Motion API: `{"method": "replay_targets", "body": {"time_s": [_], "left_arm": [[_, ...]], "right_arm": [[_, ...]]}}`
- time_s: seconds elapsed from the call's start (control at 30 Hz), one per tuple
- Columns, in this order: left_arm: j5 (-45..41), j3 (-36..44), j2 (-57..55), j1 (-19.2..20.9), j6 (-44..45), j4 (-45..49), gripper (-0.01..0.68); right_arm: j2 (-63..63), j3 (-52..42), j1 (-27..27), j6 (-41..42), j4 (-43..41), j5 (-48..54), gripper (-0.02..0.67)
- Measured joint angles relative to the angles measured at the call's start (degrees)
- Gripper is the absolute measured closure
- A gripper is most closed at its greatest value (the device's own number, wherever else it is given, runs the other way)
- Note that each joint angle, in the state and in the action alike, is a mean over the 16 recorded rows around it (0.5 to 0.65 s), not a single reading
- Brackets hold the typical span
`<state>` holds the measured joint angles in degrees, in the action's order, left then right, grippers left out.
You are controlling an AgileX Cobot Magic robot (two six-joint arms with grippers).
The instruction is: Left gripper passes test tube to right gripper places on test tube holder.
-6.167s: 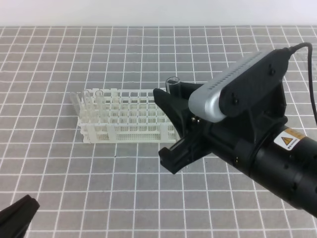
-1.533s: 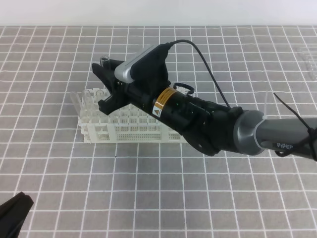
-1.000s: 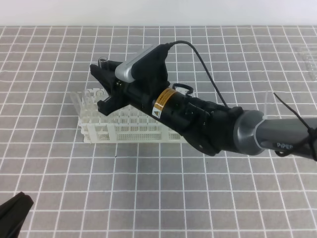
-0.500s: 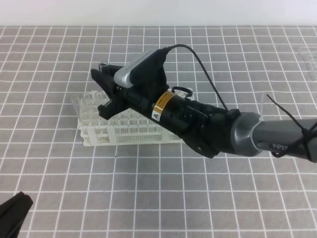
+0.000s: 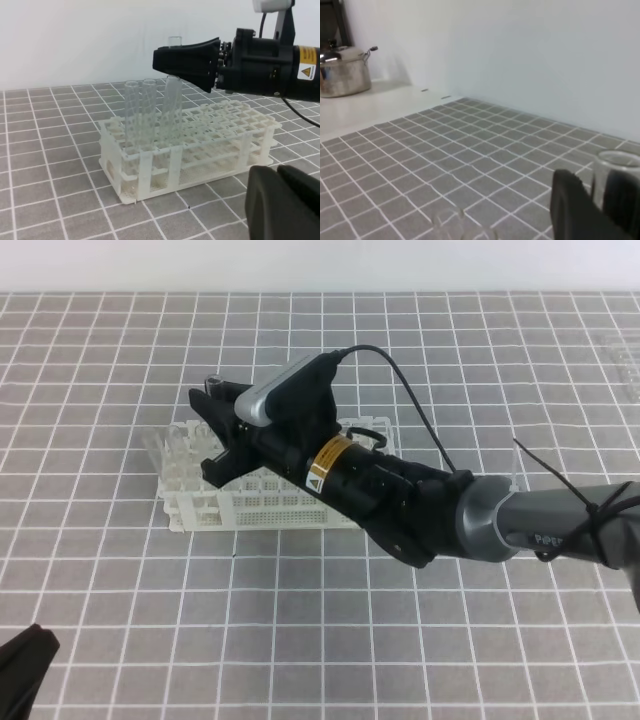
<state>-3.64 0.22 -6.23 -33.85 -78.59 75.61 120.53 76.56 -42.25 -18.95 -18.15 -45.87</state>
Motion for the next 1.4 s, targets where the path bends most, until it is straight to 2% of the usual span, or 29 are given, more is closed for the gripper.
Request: {"method": "replay_targets", "body": {"time_s": [0.17,0.5,0.63,0.77,0.93,1.13,1.4], "left_arm": [[-0.6,0.0,0.0,0.0,0.0,0.0,0.673],[-0.8,-0.1,0.0,0.0,0.0,0.0,0.673],[-0.9,0.0,0.0,0.0,0.0,0.0,0.673],[-0.9,0.0,0.0,0.0,0.0,0.0,0.673],[-0.9,0.0,0.0,0.0,0.0,0.0,0.673],[-0.9,0.0,0.0,0.0,0.0,0.0,0.673],[-0.9,0.0,0.0,0.0,0.0,0.0,0.673]], "right_arm": [[0.2,0.0,0.1,0.0,0.6,-0.8,0.521],[-1.0,0.0,0.3,0.0,-0.1,0.5,0.399],[-2.7,-0.1,0.5,-1.1,-2.9,2.9,0.361],[-6.2,-0.1,0.5,-4.6,-8.8,7.1,0.355],[-12.9,-0.4,0.6,-12.7,-20.2,14.0,0.398],[-24.4,-3.4,0.6,-23.3,-33.3,21.7,0.504],[-40.9,-14.7,0.6,-31.0,-40.6,29.4,0.632]]}}
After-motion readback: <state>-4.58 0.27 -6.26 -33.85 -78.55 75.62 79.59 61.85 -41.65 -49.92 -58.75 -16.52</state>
